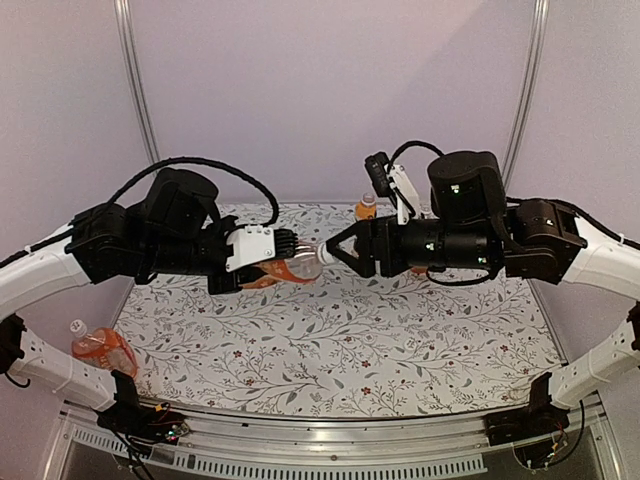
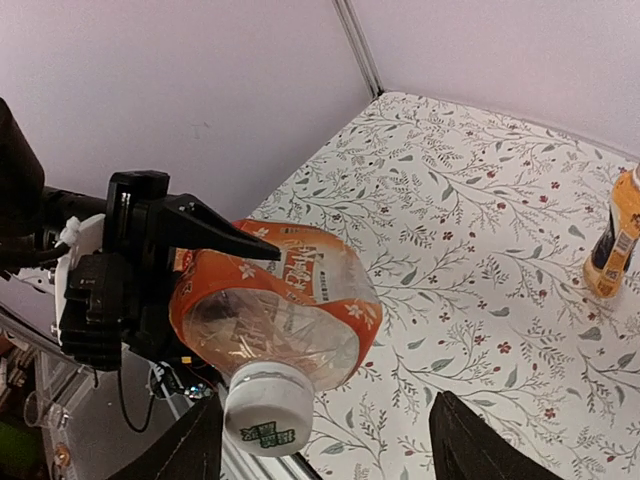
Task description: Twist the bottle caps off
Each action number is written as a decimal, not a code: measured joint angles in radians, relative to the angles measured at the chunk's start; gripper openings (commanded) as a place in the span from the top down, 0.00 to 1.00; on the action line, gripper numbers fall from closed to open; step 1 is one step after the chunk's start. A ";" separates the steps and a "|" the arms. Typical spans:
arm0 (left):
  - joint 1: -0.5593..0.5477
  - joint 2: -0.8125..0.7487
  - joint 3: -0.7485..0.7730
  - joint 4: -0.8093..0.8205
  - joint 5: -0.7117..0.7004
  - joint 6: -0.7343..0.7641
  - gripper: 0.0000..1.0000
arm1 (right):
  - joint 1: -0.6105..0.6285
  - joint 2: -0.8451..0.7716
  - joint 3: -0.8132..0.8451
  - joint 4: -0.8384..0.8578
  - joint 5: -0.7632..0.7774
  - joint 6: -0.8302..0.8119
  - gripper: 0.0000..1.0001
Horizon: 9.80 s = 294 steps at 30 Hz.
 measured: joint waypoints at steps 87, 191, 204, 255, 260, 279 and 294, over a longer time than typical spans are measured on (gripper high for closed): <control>0.155 -0.227 -0.155 -0.104 0.269 -0.209 0.89 | -0.083 -0.153 -0.122 -0.148 0.009 -0.484 1.00; 0.447 -0.473 -0.679 0.484 0.405 -0.647 0.00 | -0.710 -0.336 -0.313 0.081 0.431 -0.252 1.00; 0.452 -0.365 -0.728 0.528 0.371 -0.667 0.00 | -0.985 0.195 -0.526 0.924 0.149 -0.403 1.00; 0.483 -0.318 -0.711 0.596 0.354 -0.678 0.00 | -0.884 0.435 -0.501 1.014 0.352 -0.207 0.29; 0.483 -0.318 -0.711 0.596 0.373 -0.679 0.00 | -0.884 0.422 -0.501 0.968 0.349 -0.203 0.03; 0.494 -0.259 -0.422 0.370 0.434 -0.551 0.00 | -0.883 0.012 -0.290 0.338 0.171 -0.150 0.01; 0.688 0.040 0.345 -0.520 0.238 -0.104 0.00 | -0.540 -0.126 -0.181 0.064 -0.158 -0.155 0.01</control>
